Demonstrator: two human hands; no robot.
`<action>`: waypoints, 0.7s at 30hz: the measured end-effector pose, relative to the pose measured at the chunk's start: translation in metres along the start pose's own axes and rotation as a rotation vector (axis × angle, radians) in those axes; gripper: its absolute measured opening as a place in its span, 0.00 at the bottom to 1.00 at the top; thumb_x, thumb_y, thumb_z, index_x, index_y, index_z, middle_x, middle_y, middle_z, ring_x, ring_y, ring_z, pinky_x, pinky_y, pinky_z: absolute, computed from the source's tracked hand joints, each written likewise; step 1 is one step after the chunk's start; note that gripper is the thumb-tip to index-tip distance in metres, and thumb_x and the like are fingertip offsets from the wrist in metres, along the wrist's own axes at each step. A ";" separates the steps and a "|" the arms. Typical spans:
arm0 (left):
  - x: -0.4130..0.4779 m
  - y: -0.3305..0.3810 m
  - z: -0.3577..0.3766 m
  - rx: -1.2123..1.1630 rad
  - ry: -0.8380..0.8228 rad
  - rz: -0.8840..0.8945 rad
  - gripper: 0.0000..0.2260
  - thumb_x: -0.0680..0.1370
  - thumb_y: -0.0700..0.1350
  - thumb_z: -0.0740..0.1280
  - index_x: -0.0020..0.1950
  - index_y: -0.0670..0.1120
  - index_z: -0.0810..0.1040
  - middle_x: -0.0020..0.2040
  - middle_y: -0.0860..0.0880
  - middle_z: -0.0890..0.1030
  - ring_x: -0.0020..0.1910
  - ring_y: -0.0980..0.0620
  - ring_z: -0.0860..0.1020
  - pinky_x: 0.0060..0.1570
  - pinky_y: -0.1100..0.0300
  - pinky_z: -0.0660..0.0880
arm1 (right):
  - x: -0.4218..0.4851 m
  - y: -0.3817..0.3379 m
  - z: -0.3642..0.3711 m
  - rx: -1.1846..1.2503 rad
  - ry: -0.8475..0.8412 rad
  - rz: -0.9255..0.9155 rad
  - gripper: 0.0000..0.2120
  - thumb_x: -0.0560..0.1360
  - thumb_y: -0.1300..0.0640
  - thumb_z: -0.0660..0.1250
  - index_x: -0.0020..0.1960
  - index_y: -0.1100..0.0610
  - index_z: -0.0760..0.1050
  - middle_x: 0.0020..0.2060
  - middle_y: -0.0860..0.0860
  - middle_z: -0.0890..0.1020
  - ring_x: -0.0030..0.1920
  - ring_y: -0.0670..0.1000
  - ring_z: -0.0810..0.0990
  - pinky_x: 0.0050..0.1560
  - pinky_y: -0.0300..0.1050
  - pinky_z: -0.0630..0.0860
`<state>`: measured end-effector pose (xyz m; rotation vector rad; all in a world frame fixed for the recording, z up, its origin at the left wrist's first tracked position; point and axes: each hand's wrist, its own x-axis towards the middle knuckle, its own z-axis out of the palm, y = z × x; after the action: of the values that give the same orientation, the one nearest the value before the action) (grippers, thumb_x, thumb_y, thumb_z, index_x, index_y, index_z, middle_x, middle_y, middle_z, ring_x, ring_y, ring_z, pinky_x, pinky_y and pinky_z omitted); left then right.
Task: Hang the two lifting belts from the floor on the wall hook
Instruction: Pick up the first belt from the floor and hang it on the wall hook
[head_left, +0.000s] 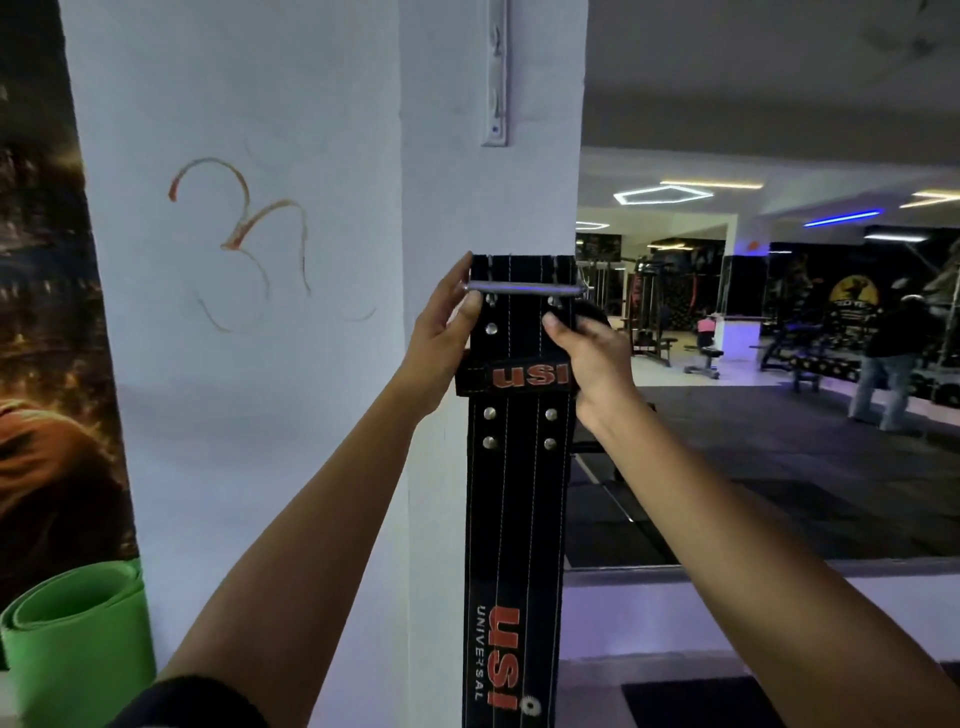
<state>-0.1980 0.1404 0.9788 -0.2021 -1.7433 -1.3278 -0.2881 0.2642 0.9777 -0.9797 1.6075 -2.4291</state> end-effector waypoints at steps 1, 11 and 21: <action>0.002 0.003 0.002 0.015 0.010 0.025 0.14 0.81 0.47 0.58 0.66 0.54 0.69 0.59 0.59 0.78 0.58 0.59 0.77 0.57 0.49 0.77 | -0.001 0.000 0.001 0.002 0.000 -0.004 0.03 0.71 0.59 0.70 0.44 0.57 0.81 0.38 0.49 0.81 0.48 0.52 0.79 0.58 0.52 0.75; 0.027 0.008 0.014 -0.250 0.250 0.057 0.11 0.81 0.46 0.59 0.39 0.47 0.70 0.29 0.53 0.74 0.40 0.57 0.81 0.45 0.62 0.78 | -0.007 0.019 -0.010 0.000 -0.135 0.034 0.07 0.70 0.62 0.70 0.48 0.57 0.80 0.37 0.46 0.83 0.44 0.48 0.81 0.57 0.49 0.76; 0.052 0.026 0.003 -0.295 0.380 0.021 0.13 0.80 0.49 0.59 0.36 0.47 0.68 0.21 0.56 0.68 0.35 0.58 0.81 0.40 0.61 0.78 | 0.006 -0.026 0.005 -0.036 -0.283 -0.037 0.22 0.78 0.45 0.53 0.70 0.49 0.64 0.64 0.45 0.71 0.63 0.44 0.71 0.59 0.40 0.69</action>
<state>-0.2142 0.1343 1.0343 -0.1216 -1.2255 -1.4953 -0.2831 0.2697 1.0041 -1.3010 1.5507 -2.1687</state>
